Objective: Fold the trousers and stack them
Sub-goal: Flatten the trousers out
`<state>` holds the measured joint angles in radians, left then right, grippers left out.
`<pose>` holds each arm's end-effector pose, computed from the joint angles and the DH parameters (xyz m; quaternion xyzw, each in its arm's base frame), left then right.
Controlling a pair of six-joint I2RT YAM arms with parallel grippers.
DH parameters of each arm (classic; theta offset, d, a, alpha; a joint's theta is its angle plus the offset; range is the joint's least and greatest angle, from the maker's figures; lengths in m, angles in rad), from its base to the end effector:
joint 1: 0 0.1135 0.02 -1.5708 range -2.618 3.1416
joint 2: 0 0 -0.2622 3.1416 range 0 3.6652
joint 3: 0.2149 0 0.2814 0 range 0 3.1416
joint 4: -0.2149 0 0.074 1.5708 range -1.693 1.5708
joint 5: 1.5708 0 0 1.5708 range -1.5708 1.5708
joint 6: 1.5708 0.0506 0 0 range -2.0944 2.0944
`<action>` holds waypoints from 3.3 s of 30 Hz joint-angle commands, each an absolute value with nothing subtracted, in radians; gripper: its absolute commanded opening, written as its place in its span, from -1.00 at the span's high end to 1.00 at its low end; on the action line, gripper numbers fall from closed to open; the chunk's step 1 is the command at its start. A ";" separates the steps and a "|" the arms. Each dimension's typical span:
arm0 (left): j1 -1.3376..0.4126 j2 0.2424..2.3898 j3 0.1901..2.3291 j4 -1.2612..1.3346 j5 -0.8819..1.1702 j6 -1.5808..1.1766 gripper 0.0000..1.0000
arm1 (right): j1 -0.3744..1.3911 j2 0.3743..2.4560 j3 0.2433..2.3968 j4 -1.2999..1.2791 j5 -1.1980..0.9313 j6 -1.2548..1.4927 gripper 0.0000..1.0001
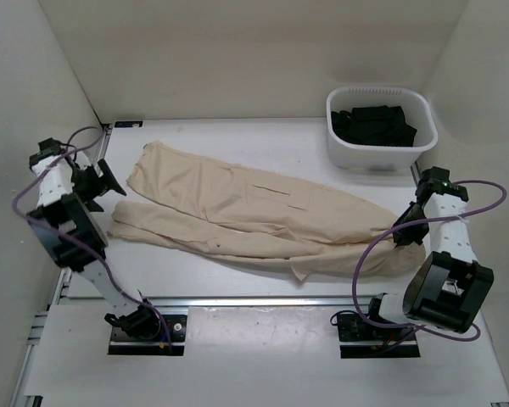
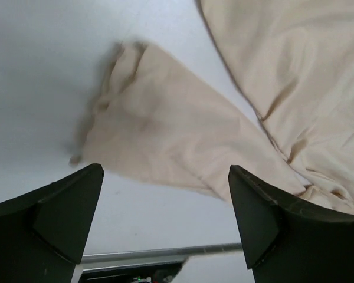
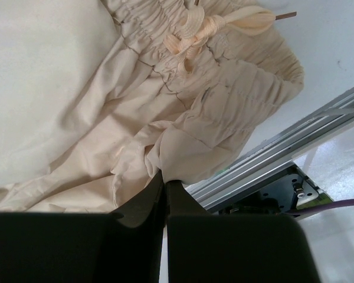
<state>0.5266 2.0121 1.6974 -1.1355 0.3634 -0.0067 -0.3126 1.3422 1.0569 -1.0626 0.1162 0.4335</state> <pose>0.3778 0.1988 0.2021 -0.2482 0.9499 -0.1591 0.1036 0.2539 -0.0882 0.2279 0.3676 0.9215 -0.0509 0.1143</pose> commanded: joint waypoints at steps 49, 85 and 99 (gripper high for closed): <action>0.710 1.652 1.370 -1.183 -0.015 0.000 0.72 | -0.368 1.221 1.275 -1.224 0.135 0.482 1.00; 0.624 1.597 1.118 -0.951 0.106 0.000 -0.39 | -0.356 1.151 0.910 -0.967 0.200 0.741 -0.25; 0.526 1.620 1.394 -0.940 0.189 0.000 -0.53 | -0.327 1.307 1.006 -0.954 0.339 0.753 -0.41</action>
